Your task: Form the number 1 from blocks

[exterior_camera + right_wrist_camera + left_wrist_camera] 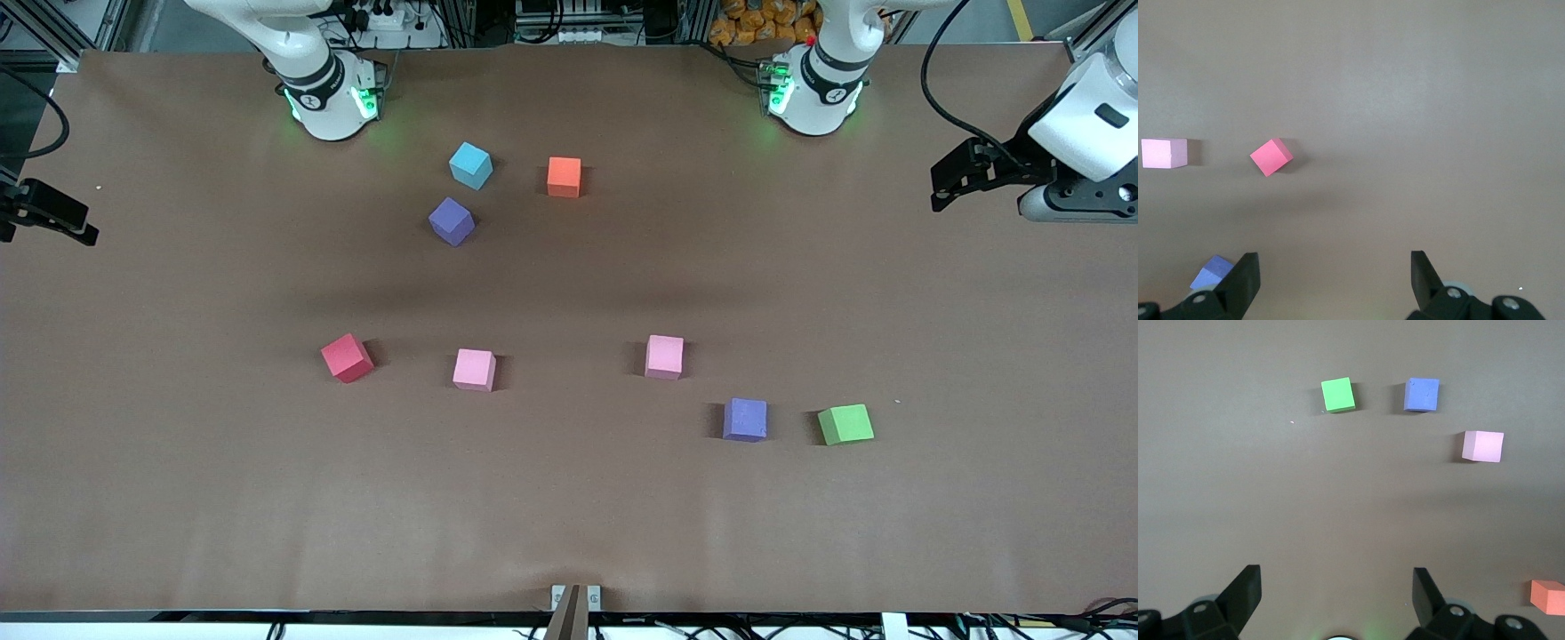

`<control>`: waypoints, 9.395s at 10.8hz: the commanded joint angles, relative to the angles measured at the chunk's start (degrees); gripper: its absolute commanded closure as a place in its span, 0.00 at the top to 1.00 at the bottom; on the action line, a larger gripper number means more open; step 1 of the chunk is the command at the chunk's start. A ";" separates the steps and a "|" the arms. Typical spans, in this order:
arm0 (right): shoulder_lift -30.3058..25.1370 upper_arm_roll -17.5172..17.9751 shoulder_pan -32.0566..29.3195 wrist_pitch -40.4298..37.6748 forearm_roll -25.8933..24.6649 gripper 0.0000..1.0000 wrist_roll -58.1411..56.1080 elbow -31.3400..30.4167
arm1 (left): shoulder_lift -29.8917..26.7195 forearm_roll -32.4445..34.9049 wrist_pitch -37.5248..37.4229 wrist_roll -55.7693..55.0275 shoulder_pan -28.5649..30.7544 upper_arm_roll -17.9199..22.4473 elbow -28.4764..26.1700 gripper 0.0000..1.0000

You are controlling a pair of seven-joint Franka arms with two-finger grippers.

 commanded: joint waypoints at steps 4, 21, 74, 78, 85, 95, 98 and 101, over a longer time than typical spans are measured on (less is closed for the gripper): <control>1.35 -0.59 1.47 0.61 1.26 1.00 -1.61 -1.11 | 1.64 -1.33 -0.63 -1.81 -2.17 -1.21 0.15 1.00; 26.85 1.25 6.22 28.65 13.83 1.00 -28.18 -13.85 | 16.67 7.52 35.83 -40.17 -12.73 -27.85 -24.56 1.00; 19.47 -0.24 21.96 27.25 8.65 0.46 20.36 -16.23 | 33.13 13.87 52.11 -63.86 -29.52 -26.09 -23.15 1.00; 19.30 -0.24 24.14 27.25 8.74 0.47 24.20 -16.23 | 24.89 13.88 51.23 -63.87 -25.32 -26.09 -23.24 1.00; 17.36 -0.07 39.42 37.42 11.54 0.47 41.61 -24.65 | 19.14 13.26 47.98 -41.77 -6.15 -21.90 -22.89 1.00; 24.12 2.49 53.33 54.23 19.11 0.47 46.46 -30.73 | 32.93 5.62 47.98 -16.76 -7.10 -4.48 -8.14 1.00; 24.57 2.49 53.51 54.23 19.02 0.92 46.55 -30.73 | 35.84 4.56 48.06 -16.67 -7.28 -4.38 -6.28 1.00; 21.60 2.40 51.76 52.23 18.93 1.00 46.03 -30.73 | 37.60 4.56 48.24 -14.66 -7.46 -3.94 -4.35 1.00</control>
